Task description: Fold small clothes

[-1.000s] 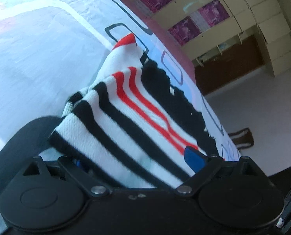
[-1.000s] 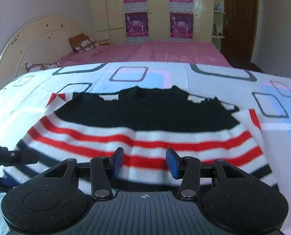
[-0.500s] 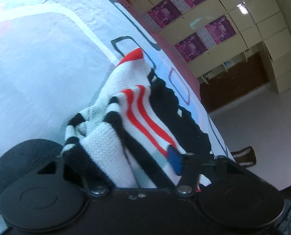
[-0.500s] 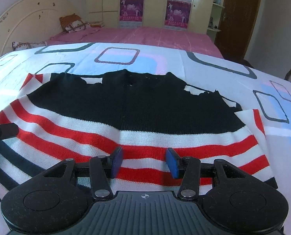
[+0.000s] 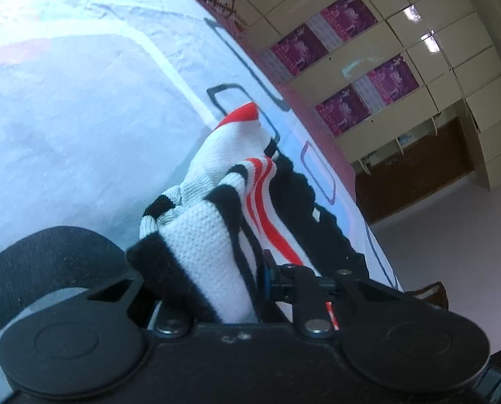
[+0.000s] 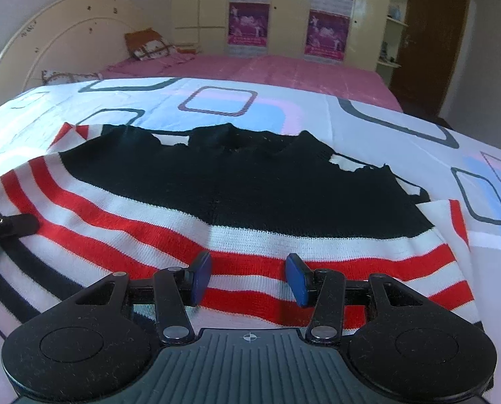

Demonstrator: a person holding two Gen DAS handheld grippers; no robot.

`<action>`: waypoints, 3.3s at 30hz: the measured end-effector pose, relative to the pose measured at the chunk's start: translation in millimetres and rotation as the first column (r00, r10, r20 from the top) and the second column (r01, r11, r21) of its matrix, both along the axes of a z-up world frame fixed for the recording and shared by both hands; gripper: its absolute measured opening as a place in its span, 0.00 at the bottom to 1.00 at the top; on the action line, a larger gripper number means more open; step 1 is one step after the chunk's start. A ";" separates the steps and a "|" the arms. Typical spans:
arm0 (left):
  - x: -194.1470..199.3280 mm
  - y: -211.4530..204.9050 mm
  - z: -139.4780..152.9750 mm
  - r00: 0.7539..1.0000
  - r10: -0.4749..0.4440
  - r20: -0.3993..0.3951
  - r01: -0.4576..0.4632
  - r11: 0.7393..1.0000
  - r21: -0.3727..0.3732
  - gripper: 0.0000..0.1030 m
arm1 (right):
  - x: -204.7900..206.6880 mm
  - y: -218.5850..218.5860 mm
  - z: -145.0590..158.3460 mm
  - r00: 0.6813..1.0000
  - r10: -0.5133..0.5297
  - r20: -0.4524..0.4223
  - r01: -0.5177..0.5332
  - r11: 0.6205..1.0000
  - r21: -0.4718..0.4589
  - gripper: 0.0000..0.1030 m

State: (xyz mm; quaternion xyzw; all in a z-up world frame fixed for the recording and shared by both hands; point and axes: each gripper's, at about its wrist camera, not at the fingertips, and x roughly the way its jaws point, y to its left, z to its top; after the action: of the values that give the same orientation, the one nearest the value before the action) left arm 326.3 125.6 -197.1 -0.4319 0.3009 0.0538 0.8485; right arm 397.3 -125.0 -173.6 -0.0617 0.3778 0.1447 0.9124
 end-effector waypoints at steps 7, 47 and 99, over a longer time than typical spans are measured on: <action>-1.7 -17.7 31.2 0.998 0.009 0.064 -0.013 0.998 0.066 0.17 | 1.2 -5.7 0.1 0.999 0.047 0.003 -0.047 0.999 0.018 0.46; -26.0 -298.7 38.7 0.587 -0.803 -0.105 0.597 0.342 0.725 0.67 | -11.1 -200.7 62.1 0.991 -0.077 -0.113 0.119 0.890 0.440 0.47; 37.9 -206.6 38.3 0.814 -0.551 -0.181 0.554 0.645 0.526 0.74 | -86.1 -239.3 32.3 0.952 -0.193 -0.237 0.281 0.855 0.435 0.24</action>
State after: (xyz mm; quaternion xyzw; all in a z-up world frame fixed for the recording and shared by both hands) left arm 364.2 -81.1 -158.8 -0.0531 0.3907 -0.1213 0.9109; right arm 311.2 -364.4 -141.2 0.2189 0.4200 0.1218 0.8723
